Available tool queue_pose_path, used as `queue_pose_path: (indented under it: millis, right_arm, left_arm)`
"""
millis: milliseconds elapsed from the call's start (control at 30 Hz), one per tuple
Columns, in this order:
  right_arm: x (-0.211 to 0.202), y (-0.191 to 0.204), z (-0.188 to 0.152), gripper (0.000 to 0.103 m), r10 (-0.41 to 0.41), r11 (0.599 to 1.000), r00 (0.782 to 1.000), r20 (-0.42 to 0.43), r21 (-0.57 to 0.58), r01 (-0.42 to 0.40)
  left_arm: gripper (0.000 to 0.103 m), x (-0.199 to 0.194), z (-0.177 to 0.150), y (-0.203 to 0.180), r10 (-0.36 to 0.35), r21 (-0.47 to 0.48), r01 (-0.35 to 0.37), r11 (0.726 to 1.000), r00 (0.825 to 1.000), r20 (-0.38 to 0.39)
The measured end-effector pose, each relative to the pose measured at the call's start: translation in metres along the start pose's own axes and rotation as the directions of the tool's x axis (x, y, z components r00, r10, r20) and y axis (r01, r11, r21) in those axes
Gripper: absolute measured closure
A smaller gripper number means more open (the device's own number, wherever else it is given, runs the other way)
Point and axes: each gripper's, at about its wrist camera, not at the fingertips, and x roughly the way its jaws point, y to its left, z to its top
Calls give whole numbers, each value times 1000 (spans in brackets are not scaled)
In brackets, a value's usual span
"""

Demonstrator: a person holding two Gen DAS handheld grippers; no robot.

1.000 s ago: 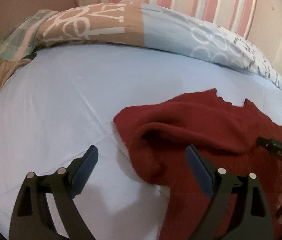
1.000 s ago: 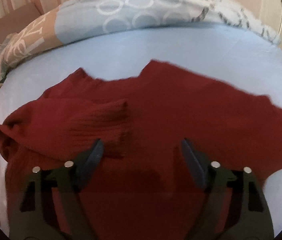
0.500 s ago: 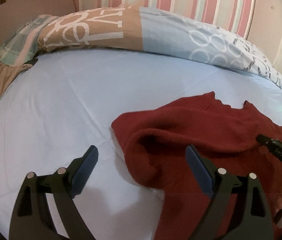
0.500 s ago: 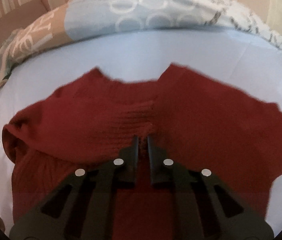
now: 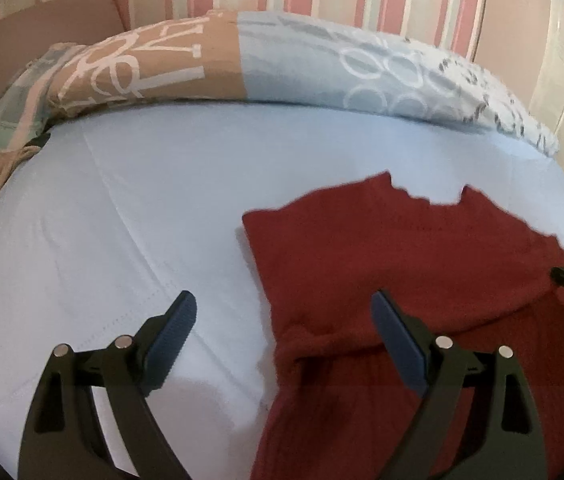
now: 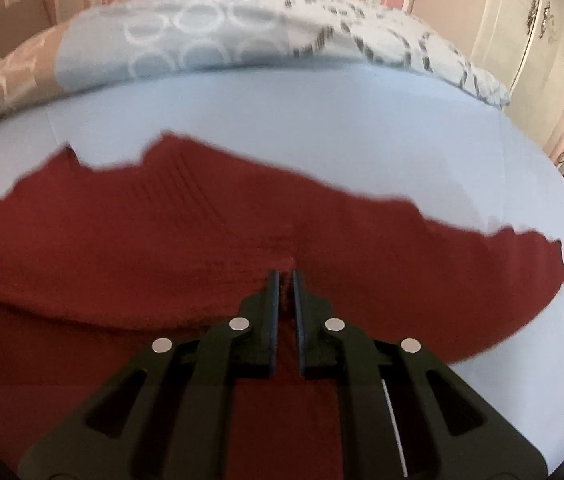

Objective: Fold small clothes
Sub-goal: 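Grasp the sweater side edge with the right gripper and fold it inward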

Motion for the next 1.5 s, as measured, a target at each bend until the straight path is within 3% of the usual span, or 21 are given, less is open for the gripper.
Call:
queue_pose_path:
  millis: [200, 367, 633, 733, 833, 1067, 1267, 1500]
  right_arm:
    - [4, 0, -12, 95, 23, 999, 1000, 6, -25, -23]
    - [-5, 5, -10, 95, 20, 998, 999, 29, -55, -19]
    - [3, 1, -14, 92, 19, 999, 999, -33, -42, -20]
    - [-21, -3, -9, 82, 45, 999, 998, 43, -11, -45]
    - [-40, 4, -3, 79, 55, 998, 993, 107, -19, -53]
    - [4, 28, -8, 76, 54, 998, 998, -30, -40, -55]
    - [12, 29, -13, 75, 51, 997, 998, -34, -50, -52]
    - [12, 24, -14, 73, 70, 996, 997, -28, -56, -72]
  left_arm:
    - [13, 12, -4, -2, 15, 8, -15, 1000, 999, -36]
    - [13, 9, 4, -16, -27, 2, 27, 1000, 1000, -11]
    - [14, 27, 5, -38, -15, 12, 16, 1000, 998, -58]
    - [13, 20, 5, -38, -22, 20, 23, 1000, 999, -41]
    - [13, 18, 8, -36, -27, 23, 27, 999, 999, -37]
    - [14, 31, -2, -34, -3, 34, 6, 999, 996, -86]
    - [14, 40, -11, -30, 2, 20, 0, 1000, 993, -119]
    - [13, 25, -6, -34, -13, -12, 11, 1000, 994, -106]
